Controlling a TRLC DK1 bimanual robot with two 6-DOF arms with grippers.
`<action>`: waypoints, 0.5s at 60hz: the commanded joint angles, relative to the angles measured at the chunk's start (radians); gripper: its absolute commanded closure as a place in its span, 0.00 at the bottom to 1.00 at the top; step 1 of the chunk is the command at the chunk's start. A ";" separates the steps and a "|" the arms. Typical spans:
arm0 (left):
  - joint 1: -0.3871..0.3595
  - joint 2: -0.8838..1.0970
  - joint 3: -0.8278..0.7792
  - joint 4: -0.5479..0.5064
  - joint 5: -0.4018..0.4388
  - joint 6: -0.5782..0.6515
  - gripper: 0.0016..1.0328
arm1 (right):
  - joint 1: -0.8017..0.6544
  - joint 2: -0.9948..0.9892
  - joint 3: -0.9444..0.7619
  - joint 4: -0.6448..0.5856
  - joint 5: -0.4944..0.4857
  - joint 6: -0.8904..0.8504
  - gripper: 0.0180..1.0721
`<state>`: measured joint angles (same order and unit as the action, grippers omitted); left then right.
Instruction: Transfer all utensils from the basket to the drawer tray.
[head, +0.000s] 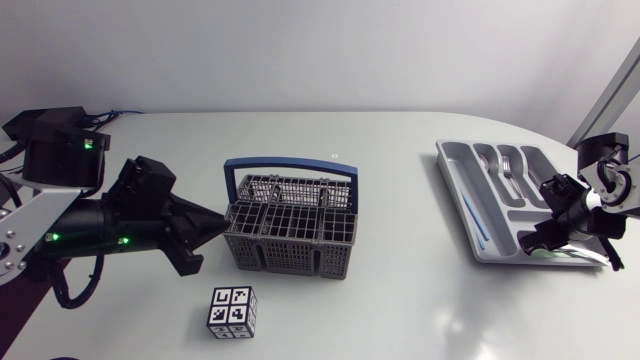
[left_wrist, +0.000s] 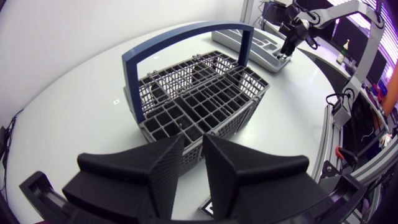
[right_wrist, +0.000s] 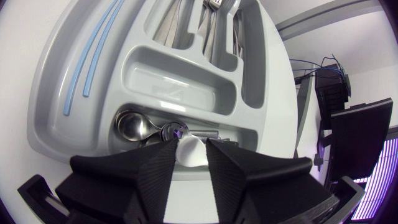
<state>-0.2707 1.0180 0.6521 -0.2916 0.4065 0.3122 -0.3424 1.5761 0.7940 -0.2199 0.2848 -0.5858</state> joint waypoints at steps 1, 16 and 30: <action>0.033 -0.007 -0.023 -0.004 0.023 0.030 0.76 | -0.004 -0.005 -0.030 0.010 -0.004 -0.031 0.30; 0.059 -0.007 -0.034 -0.003 0.046 0.041 0.76 | 0.008 -0.025 -0.044 0.008 -0.006 -0.042 0.18; 0.064 -0.007 -0.040 0.000 0.054 0.045 0.76 | -0.086 -0.050 0.021 -0.064 -0.038 -0.040 0.19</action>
<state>-0.2157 1.0180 0.6456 -0.2913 0.4431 0.3382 -0.3767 1.5322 0.7822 -0.2493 0.2585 -0.6083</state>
